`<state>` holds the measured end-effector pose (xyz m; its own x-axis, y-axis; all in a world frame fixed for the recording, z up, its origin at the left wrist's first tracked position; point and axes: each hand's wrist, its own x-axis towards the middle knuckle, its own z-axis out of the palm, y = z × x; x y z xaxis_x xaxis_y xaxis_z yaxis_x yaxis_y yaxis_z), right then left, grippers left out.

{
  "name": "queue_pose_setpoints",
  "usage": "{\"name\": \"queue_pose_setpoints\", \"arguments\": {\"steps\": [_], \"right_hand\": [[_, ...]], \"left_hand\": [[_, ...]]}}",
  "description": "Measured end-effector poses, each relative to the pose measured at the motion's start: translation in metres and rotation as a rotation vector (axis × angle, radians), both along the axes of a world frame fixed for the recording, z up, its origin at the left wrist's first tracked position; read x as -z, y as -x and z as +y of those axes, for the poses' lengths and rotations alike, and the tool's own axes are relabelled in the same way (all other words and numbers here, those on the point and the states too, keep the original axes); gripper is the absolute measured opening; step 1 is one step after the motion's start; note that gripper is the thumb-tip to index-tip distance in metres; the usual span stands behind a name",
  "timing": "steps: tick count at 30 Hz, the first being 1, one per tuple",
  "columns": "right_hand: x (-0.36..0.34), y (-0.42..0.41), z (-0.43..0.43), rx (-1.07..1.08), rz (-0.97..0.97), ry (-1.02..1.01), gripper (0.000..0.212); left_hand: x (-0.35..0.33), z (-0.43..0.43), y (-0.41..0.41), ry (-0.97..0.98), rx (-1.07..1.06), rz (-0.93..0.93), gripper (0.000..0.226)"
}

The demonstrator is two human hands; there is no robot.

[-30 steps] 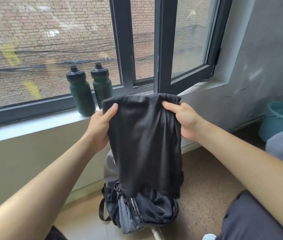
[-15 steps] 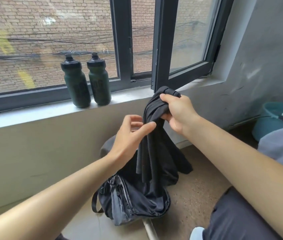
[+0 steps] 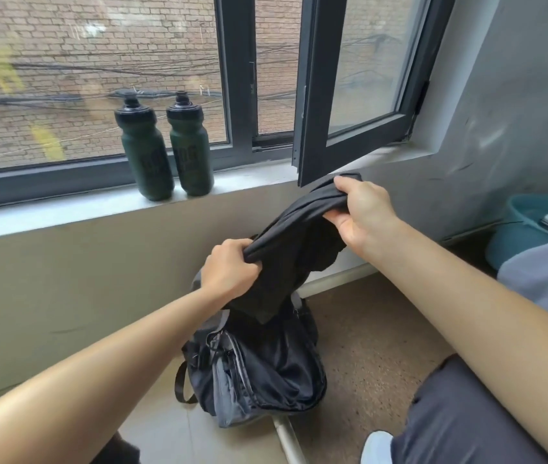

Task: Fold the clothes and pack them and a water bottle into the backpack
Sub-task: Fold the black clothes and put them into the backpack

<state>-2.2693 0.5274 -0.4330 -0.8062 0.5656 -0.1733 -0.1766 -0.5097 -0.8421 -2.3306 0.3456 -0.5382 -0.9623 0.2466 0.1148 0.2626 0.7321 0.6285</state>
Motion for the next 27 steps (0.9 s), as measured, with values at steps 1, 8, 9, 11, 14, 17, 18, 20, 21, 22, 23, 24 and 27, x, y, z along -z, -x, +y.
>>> {"name": "queue_pose_setpoints", "arguments": {"steps": [1,8,9,11,14,17,18,20,21,22,23,24,27], "right_hand": [[0.004,0.001,0.007,0.007,-0.049,-0.100,0.014],[0.023,-0.001,0.043,-0.053,-0.254,-0.822,0.040],[0.026,-0.001,0.047,-0.135,-0.281,-0.800,0.035],[0.029,-0.004,0.054,-0.355,-0.323,-0.695,0.018],[0.032,-0.014,0.069,-0.697,-0.309,-0.701,0.034],[0.040,-0.016,0.067,-0.731,-0.334,-1.016,0.035],[0.043,-0.014,0.061,-0.634,-0.351,-1.148,0.026],[0.051,-0.007,0.055,-0.457,-0.353,-1.295,0.005],[0.054,-0.004,0.054,-0.417,-0.344,-1.318,0.009],[0.056,-0.002,0.054,-0.400,-0.350,-1.312,0.018],[0.059,0.001,0.056,-0.394,-0.373,-1.277,0.025],[0.062,0.003,0.059,-0.389,-0.400,-1.234,0.030],[0.069,0.009,0.062,-0.353,-0.472,-1.095,0.037]], "left_hand": [[0.002,-0.006,0.006,0.025,0.002,-0.006,0.004],[-0.014,-0.038,0.034,0.072,0.044,-0.176,0.017],[-0.018,-0.042,0.036,0.047,0.059,-0.216,0.020],[-0.027,-0.051,0.039,0.000,0.064,-0.288,0.028],[-0.038,-0.065,0.044,-0.030,0.059,-0.360,0.039],[-0.043,-0.075,0.048,-0.007,0.086,-0.418,0.043],[-0.044,-0.076,0.049,0.009,0.107,-0.437,0.042],[-0.045,-0.077,0.048,0.063,0.162,-0.487,0.037],[-0.044,-0.078,0.048,0.094,0.188,-0.512,0.035],[-0.045,-0.079,0.047,0.125,0.202,-0.536,0.035],[-0.045,-0.079,0.046,0.145,0.206,-0.550,0.038],[-0.045,-0.079,0.045,0.161,0.200,-0.554,0.043],[-0.043,-0.071,0.040,0.138,0.151,-0.549,0.048]]}}
